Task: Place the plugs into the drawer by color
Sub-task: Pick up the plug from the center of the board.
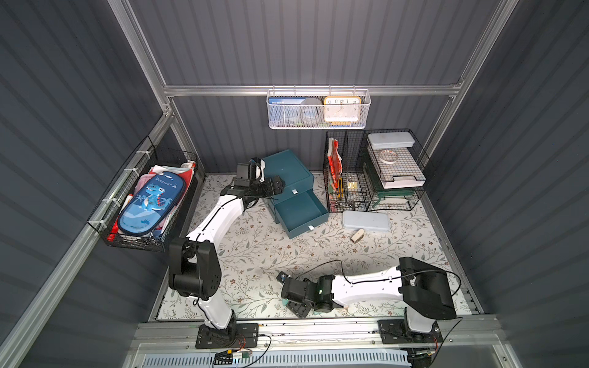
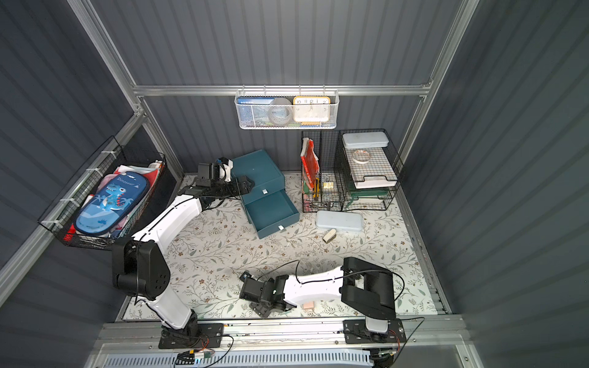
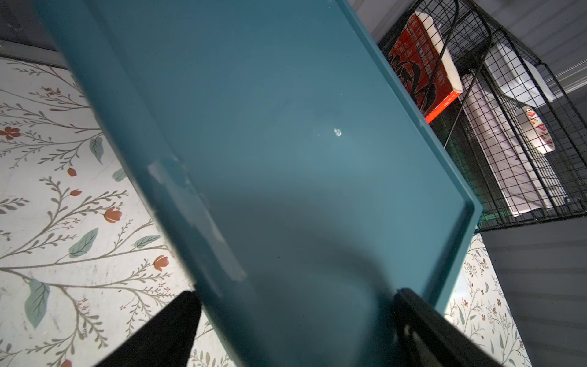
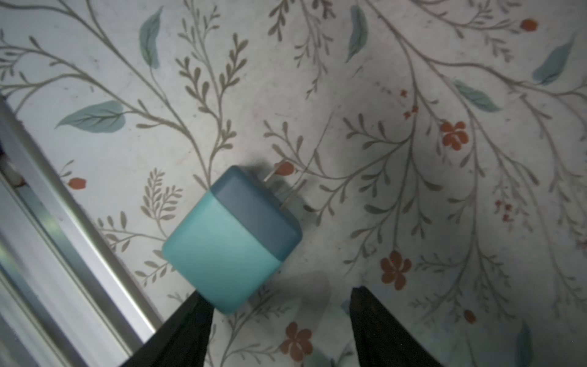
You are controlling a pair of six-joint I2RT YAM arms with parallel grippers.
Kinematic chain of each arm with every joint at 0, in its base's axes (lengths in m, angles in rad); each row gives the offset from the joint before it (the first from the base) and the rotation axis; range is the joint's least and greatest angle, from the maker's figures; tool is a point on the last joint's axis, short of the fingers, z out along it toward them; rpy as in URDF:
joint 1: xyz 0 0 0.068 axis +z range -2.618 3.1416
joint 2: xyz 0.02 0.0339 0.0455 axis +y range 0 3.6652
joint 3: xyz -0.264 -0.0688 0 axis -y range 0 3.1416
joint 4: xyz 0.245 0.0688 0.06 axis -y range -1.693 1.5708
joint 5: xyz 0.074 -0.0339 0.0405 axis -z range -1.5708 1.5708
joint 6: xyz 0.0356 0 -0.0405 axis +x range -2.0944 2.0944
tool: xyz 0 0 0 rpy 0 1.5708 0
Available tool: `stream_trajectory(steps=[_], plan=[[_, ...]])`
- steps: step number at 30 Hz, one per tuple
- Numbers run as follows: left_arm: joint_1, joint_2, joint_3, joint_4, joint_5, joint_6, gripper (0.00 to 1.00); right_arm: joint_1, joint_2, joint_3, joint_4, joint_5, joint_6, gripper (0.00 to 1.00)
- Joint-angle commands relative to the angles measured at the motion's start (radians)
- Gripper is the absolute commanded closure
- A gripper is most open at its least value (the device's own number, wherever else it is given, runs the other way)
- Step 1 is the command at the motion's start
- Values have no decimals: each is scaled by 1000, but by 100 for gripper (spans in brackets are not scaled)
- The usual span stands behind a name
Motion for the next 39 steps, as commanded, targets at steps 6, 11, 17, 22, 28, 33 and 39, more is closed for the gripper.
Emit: stream_trajectory(steps=[6,11,17,22,28,33,39], plan=[[-4,13,-23,-24,-14,34,2,-140,-77,-53,10,-14,-24,29],[-3,23,-18,-27,-11,36,1,-92,-156,-51,34,-120,-30,31],[-3,27,-15,-23,-7,36,1,-73,-58,37,28,-117,-133,29],[-3,23,-23,-23,-12,35,2,-92,15,95,29,-154,-186,27],[-3,22,-23,-23,-13,36,1,-99,70,130,39,-205,-205,27],[-4,24,-23,-21,-13,34,1,-99,115,133,53,-211,-200,30],[-3,27,-23,-21,-12,33,1,-105,138,131,61,-212,-192,46]])
